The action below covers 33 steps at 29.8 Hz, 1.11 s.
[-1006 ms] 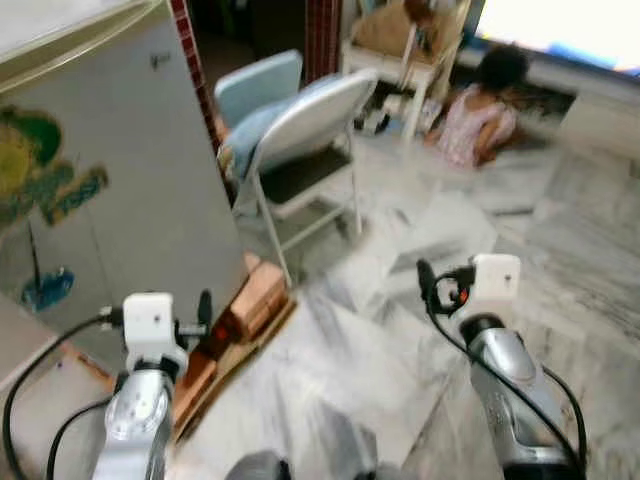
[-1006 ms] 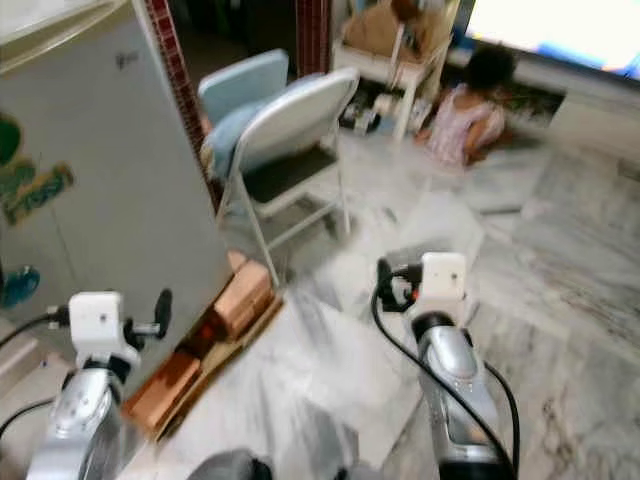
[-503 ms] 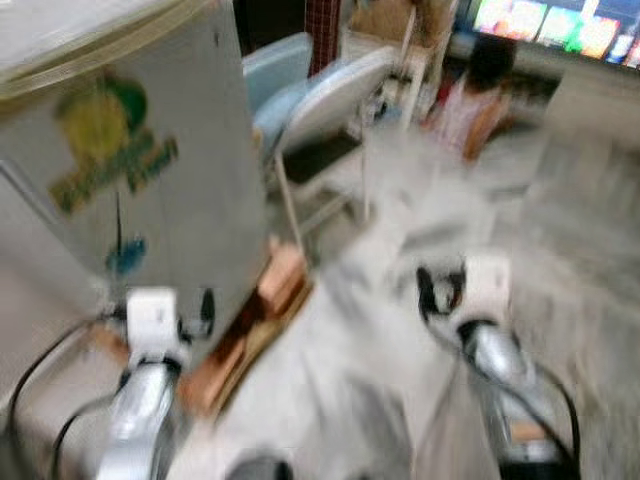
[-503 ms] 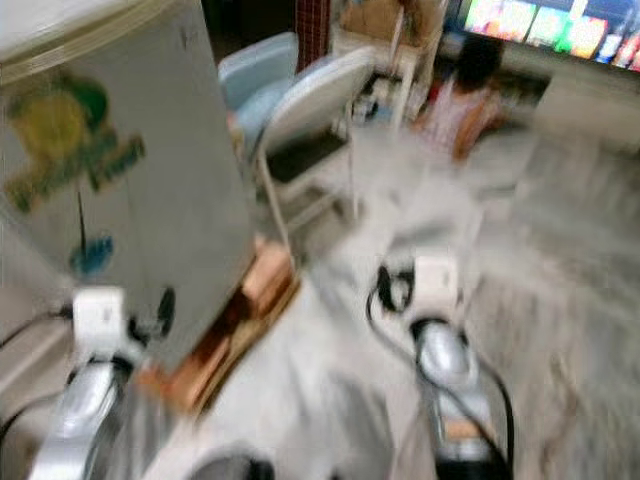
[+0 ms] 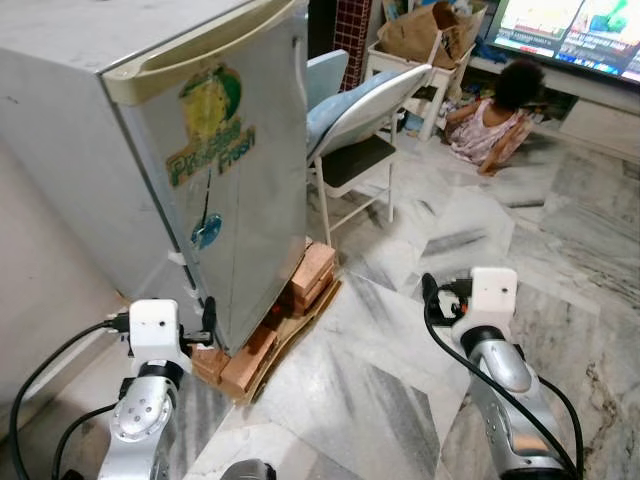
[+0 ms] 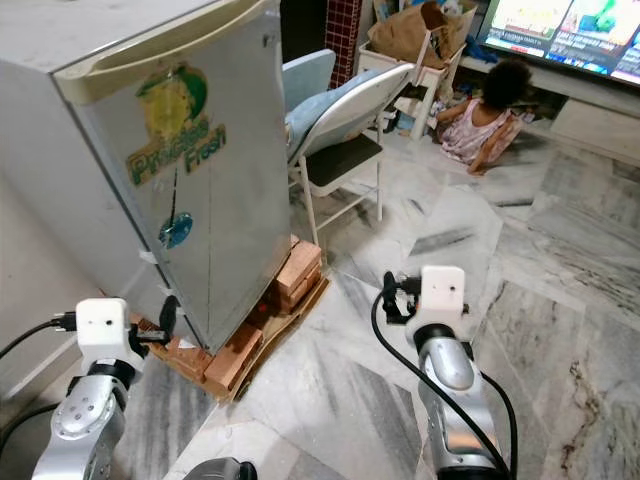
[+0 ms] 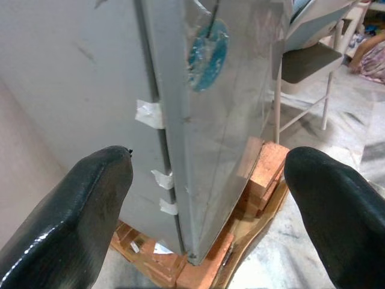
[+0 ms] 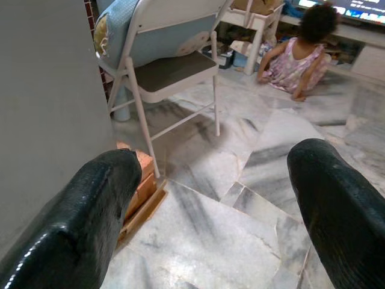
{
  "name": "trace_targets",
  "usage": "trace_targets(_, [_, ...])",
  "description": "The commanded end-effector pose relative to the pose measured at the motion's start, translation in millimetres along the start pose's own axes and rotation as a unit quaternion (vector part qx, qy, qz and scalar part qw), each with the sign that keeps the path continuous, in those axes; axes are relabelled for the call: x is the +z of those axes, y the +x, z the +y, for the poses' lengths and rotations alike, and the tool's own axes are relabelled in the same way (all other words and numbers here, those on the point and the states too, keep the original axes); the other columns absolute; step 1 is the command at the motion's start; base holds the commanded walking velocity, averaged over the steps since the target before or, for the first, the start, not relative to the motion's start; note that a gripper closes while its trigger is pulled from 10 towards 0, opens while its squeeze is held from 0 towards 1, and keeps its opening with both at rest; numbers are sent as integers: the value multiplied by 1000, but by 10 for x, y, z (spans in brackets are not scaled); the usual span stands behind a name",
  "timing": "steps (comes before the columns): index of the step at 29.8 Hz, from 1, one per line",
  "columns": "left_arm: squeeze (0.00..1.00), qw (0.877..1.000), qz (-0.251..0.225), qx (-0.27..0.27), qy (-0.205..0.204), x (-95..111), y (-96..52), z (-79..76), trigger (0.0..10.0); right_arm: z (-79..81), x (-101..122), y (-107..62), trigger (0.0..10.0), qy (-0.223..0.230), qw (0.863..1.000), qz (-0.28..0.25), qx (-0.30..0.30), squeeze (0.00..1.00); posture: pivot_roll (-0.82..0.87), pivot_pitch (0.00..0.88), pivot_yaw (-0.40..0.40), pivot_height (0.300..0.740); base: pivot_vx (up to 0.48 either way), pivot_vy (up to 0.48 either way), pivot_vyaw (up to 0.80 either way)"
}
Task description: Restocking fridge
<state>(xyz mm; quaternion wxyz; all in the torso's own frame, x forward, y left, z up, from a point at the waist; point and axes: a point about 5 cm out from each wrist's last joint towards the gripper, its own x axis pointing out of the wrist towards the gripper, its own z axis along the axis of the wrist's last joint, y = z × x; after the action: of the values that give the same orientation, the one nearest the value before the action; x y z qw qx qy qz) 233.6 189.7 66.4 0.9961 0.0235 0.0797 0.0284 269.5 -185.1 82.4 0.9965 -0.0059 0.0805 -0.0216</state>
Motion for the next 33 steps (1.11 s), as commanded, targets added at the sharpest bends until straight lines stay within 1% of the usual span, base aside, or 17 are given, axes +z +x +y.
trace_targets(1, [0,1000,-4,3,4,30,14,28,10000,26,46,14,10000,1,1000,-11,0,0,92,80,-37,740,0,469,0])
trace_targets(6, [0,1000,-8,-4,7,48,36,12,10000,25,85,33,10000,0,1000,-17,-1,0,91,76,-36,740,0,469,0])
trace_targets(12, [0,1000,-12,-8,2,59,22,-6,10000,26,40,-7,10000,4,1000,-10,2,0,93,80,-41,740,0,469,0])
trace_targets(14, [0,1000,-17,-11,0,75,12,-12,10000,53,26,-21,10000,6,1000,-7,5,0,94,81,-42,740,0,472,0])
trace_targets(19, [0,1000,-19,-18,0,77,-1,-45,10000,111,17,-27,10000,8,1000,-4,13,0,97,84,-45,740,0,55,0])
trace_targets(20, [0,1000,-19,-21,0,76,-6,-54,10000,118,7,-26,10000,15,1000,0,15,0,97,86,-46,740,0,0,-800])
trace_targets(25, [0,999,-21,-38,-17,81,-24,-85,10000,96,0,-29,10000,8,1000,3,17,0,98,86,-49,740,0,0,-800])
trace_targets(27, [0,999,-26,-38,-11,96,-17,-71,10000,70,-7,-29,10000,16,1000,9,12,0,98,86,-48,740,0,0,-800])
trace_targets(30, [0,999,-27,-38,-9,105,-11,-61,10000,64,-4,-29,10000,12,1000,8,13,0,98,86,-52,740,0,0,-800])
trace_targets(32, [0,998,-26,-53,-29,106,-3,-73,10000,60,-6,-31,10000,11,1000,9,14,0,99,85,-53,740,0,0,-800])
trace_targets(33, [0,998,-26,-53,-29,106,-3,-73,10000,60,-6,-31,10000,11,1000,9,14,0,99,85,-53,740,0,0,-800])
